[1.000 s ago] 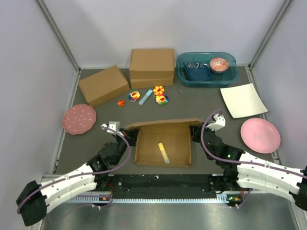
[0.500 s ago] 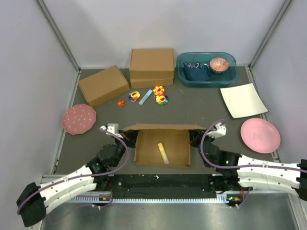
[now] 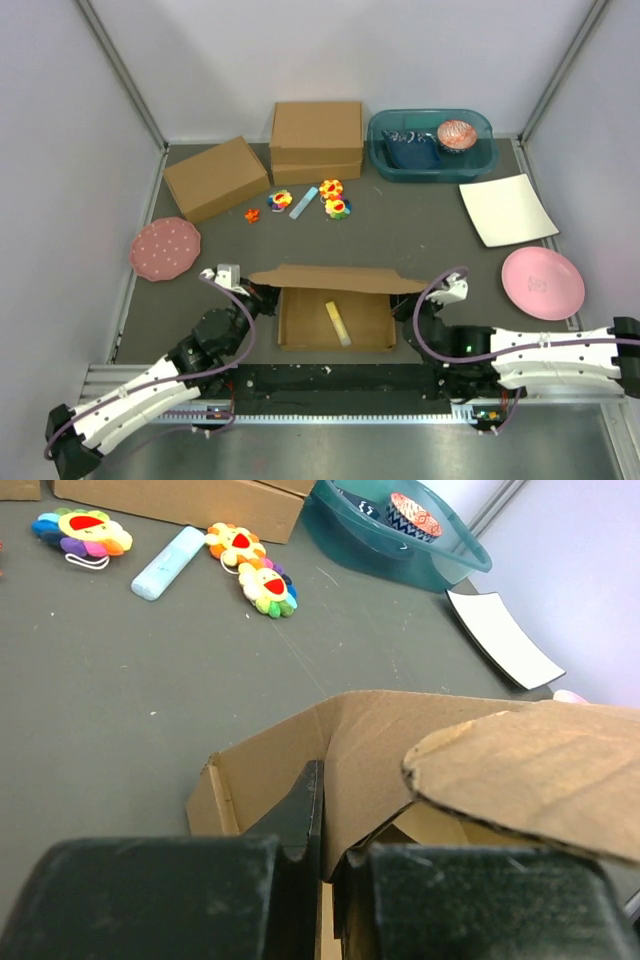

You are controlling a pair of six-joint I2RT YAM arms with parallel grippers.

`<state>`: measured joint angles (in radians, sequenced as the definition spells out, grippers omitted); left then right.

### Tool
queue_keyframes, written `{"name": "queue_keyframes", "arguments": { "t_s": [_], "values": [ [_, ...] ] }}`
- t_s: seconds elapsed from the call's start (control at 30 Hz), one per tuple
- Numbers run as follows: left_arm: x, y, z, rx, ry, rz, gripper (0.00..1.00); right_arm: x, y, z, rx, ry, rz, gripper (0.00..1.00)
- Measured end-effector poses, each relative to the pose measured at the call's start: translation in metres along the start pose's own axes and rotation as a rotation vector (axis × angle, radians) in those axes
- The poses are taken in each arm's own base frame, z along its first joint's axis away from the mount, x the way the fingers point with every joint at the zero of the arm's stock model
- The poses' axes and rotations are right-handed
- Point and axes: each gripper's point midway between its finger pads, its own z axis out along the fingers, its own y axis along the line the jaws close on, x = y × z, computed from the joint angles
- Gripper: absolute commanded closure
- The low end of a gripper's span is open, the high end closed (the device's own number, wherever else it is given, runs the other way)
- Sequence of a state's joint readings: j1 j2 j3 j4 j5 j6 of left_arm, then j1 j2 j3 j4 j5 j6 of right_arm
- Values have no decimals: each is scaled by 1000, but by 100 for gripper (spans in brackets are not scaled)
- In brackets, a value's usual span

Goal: Fold the paper box

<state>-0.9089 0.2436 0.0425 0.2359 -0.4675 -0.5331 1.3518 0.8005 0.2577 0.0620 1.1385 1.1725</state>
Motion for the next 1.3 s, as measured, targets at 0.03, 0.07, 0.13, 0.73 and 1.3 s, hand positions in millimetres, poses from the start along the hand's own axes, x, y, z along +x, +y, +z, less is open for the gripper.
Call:
{"name": "queue_keyframes", "arguments": {
  "t_s": [0.03,0.07,0.13,0.73,1.3],
  "values": [
    [0,1,-1,-2,1,1,100,4,-2,-2,-1,13,-5,75],
    [1,2,-1,-6,3,4,100,12,-5,-4,-5,45,-17,69],
    [-2,9,-1,-41,-15,3,100,41,-23,-16,-6,165,-92,57],
    [-5,13,1,-68,-33,-15,100,43,-25,-52,-26,271,-378,40],
    [-6,28,15,-175,-72,27,100,-13,6,-53,-113,150,-503,14]
  ]
}}
